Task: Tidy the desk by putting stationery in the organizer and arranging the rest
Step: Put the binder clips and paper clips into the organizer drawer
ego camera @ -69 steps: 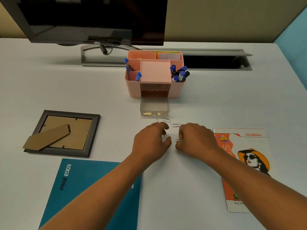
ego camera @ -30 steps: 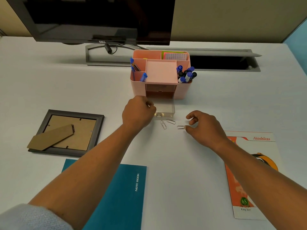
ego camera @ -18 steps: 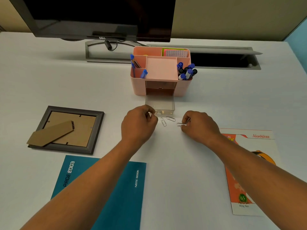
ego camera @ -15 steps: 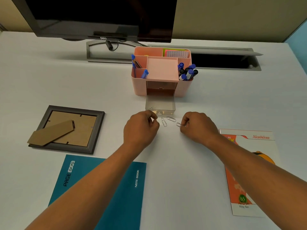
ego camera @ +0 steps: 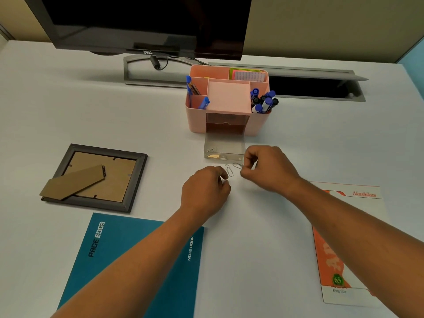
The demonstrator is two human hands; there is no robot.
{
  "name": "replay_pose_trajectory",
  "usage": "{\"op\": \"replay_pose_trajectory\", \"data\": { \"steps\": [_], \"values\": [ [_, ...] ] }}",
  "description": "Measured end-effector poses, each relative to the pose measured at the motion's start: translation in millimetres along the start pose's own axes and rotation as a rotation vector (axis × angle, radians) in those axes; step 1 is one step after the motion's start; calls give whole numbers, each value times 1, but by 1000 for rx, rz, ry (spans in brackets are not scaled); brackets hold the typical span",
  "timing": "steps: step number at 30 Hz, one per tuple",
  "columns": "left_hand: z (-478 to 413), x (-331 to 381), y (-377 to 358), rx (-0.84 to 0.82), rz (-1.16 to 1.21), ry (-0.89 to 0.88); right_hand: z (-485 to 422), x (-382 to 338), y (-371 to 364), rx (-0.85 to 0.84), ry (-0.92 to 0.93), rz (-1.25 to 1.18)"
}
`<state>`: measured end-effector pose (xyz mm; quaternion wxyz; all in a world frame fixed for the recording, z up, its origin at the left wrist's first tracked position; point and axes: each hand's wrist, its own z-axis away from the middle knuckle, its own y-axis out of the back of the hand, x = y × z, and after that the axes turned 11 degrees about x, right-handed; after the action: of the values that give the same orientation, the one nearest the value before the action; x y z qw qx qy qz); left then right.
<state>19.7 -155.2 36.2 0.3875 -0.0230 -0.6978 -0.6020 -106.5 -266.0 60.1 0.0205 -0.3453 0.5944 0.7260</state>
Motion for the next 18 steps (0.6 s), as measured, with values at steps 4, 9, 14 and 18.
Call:
{"op": "replay_pose_trajectory", "data": {
  "steps": [4, 9, 14, 18],
  "values": [
    [1, 3, 0, -5, -51, -112, -19, -12, 6, 137, 65, -50],
    [-2, 5, -7, -32, -111, -172, -35, -13, 3, 185, 57, 23],
    [0, 5, -9, -40, -147, -220, -23, -8, 6, 245, 19, 0],
    [6, 3, -7, -35, -99, -207, 0, -2, -1, 202, -8, 15]
  ]
}}
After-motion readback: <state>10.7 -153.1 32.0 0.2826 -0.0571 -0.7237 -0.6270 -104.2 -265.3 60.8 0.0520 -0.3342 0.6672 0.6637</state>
